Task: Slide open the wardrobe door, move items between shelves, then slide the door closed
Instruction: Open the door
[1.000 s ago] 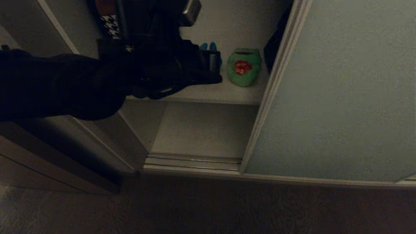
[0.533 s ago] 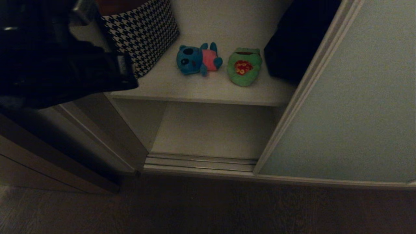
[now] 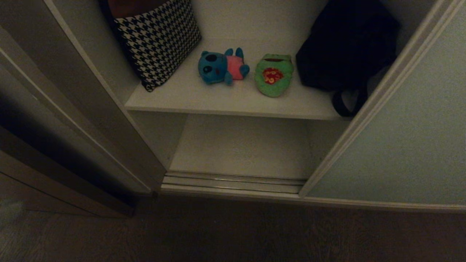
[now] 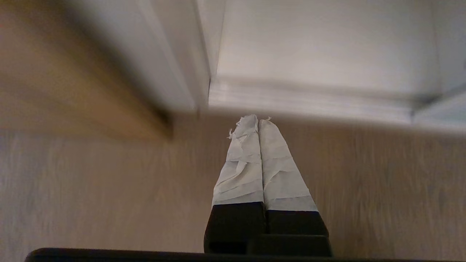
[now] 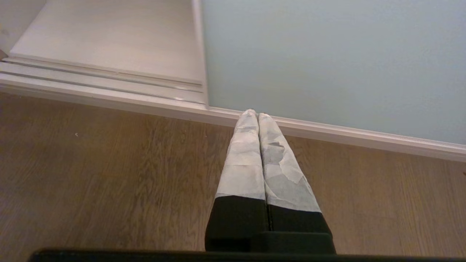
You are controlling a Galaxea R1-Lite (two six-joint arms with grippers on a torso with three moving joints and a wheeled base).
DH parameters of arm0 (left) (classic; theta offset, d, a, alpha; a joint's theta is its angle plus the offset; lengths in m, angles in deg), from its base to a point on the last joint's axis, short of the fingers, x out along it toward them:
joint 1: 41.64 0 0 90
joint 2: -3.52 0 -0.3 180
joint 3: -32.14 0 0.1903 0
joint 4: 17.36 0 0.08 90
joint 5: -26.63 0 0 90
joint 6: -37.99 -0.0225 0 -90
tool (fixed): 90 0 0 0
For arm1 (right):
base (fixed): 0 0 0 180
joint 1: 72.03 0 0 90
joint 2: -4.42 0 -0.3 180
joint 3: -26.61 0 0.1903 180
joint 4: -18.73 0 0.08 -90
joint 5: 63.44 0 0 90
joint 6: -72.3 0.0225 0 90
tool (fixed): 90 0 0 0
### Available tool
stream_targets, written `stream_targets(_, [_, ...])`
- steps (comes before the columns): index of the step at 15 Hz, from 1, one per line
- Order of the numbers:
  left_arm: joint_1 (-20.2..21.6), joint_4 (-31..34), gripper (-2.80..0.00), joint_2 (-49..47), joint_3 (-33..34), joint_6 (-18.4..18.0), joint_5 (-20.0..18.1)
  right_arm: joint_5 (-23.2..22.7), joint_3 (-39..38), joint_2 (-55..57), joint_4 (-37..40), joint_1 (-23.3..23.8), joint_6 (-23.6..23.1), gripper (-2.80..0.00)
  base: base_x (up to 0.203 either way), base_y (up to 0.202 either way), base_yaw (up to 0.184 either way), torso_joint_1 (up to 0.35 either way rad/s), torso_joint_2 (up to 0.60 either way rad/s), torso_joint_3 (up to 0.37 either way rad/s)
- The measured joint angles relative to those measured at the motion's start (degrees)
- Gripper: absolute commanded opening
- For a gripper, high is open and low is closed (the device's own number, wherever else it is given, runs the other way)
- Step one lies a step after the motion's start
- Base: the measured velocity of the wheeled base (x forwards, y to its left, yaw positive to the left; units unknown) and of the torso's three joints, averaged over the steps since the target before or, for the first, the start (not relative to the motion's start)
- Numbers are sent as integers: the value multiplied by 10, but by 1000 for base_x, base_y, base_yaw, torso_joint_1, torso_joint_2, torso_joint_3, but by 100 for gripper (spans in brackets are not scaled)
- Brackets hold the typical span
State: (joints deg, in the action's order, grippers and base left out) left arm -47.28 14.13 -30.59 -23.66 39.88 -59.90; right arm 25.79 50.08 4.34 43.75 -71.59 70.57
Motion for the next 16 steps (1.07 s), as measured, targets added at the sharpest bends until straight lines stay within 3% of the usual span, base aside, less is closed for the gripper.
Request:
stream_targets(3, [46, 45, -280, 148, 132, -8, -59, 0, 0, 0, 0, 0, 0, -280, 0, 0, 0, 0, 0, 0])
stream_targets(7, [59, -43, -280, 292, 283, -79, -72, 0, 0, 0, 0, 0, 0, -280, 0, 0, 0, 0, 0, 0])
stream_targets(8, [60, -73, -280, 309, 304, -68, -67, 0, 0, 0, 0, 0, 0, -280, 0, 0, 0, 0, 0, 0])
stream_targets(10, [60, -83, -280, 328, 318, -51, -62, 0, 0, 0, 0, 0, 0, -280, 0, 0, 0, 0, 0, 0])
stream_targets(16, [59, -83, -280, 342, 323, -53, -57, 0, 0, 0, 0, 0, 0, -280, 0, 0, 0, 0, 0, 0])
